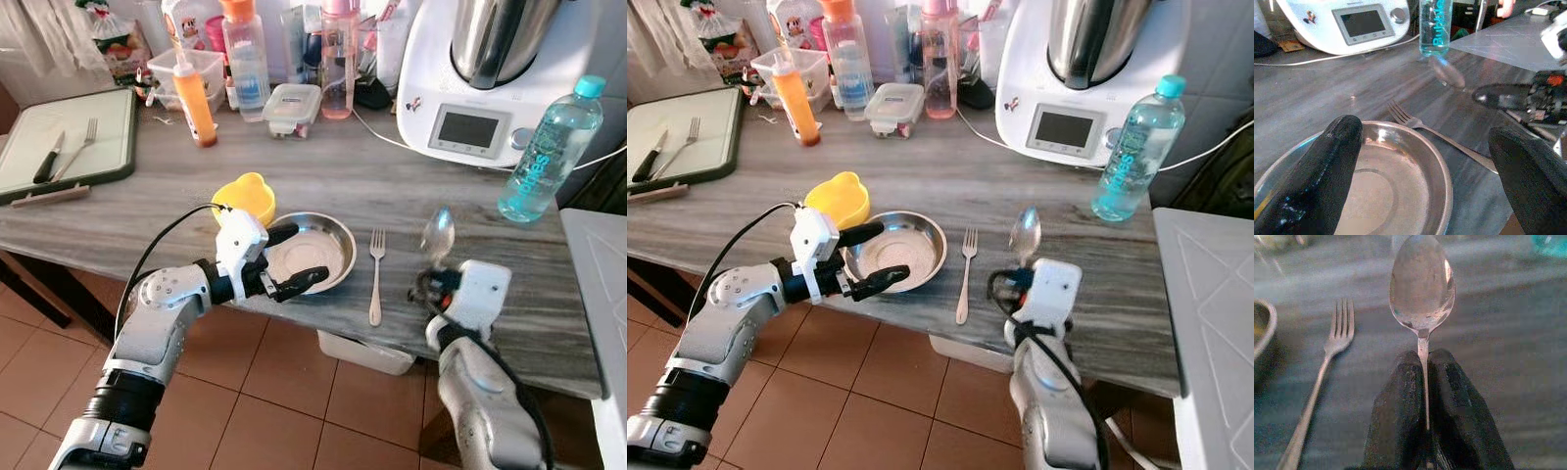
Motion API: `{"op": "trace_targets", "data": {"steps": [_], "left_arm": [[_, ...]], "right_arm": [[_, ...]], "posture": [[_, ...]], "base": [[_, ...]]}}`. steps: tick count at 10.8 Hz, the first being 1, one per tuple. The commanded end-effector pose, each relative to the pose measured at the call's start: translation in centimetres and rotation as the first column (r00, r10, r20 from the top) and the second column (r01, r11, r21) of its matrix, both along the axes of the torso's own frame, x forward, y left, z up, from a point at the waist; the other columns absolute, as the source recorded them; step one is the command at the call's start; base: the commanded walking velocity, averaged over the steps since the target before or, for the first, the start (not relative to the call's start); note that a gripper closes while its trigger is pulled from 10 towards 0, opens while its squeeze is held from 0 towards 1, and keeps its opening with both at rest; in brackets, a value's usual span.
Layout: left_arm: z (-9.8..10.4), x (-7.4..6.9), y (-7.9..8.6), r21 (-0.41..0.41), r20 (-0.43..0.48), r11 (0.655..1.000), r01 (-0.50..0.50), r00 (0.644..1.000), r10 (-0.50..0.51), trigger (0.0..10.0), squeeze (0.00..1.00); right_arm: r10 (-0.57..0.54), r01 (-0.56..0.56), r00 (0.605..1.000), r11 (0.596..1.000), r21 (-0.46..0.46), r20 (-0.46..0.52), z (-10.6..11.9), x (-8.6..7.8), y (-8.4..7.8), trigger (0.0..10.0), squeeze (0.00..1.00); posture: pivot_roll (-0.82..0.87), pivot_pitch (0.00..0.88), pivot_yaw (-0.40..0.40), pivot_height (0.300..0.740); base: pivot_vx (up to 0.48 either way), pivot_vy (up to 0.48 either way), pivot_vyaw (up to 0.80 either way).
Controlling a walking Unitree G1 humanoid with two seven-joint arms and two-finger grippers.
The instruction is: Setting the table
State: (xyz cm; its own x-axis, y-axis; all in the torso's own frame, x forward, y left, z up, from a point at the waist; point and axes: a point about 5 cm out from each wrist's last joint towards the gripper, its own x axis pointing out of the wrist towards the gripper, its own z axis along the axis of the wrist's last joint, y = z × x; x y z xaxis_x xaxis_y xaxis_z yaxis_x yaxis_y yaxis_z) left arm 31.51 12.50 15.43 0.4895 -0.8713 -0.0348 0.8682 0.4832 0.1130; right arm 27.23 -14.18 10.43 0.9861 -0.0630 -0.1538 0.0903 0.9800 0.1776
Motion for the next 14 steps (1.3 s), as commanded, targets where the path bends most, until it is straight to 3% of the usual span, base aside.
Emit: {"op": "trace_targets", "data": {"steps": [1,5,7,14], "left_arm": [[0.2,-0.3,-0.1,0.001,0.01,1.0,0.017,1.0,-0.017,10.0,0.0],[0.3,-0.2,-0.4,-0.001,0.005,1.0,0.014,1.0,-0.014,10.0,0.0],[0.4,-0.2,-0.5,-0.002,0.008,1.0,0.014,1.0,-0.014,10.0,0.0],[0.4,-0.2,-1.0,-0.004,0.007,1.0,0.02,1.0,-0.019,10.0,0.0]], "right_arm": [[0.03,-0.029,0.999,0.997,0.069,-0.013,-0.4,0.0,1.7,10.0,0.0],[0.061,-0.058,0.998,0.995,0.086,-0.023,-0.8,0.7,2.5,10.0,0.0],[0.042,-0.039,0.999,0.99,0.138,-0.016,-0.7,1.3,2.5,10.0,0.0],[0.027,-0.015,0.998,0.981,0.195,-0.057,-2.1,1.3,2.7,10.0,0.0]], "posture": [[0.01,0.1,0.054,0.74],[0.02,0.102,0.06,0.74],[0.02,0.102,0.061,0.74],[0.02,0.108,0.067,0.74]], "base": [[0.0,0.0,0.0],[0.0,0.0,0.0],[0.0,0.0,0.0],[0.0,0.0,0.0]]}}
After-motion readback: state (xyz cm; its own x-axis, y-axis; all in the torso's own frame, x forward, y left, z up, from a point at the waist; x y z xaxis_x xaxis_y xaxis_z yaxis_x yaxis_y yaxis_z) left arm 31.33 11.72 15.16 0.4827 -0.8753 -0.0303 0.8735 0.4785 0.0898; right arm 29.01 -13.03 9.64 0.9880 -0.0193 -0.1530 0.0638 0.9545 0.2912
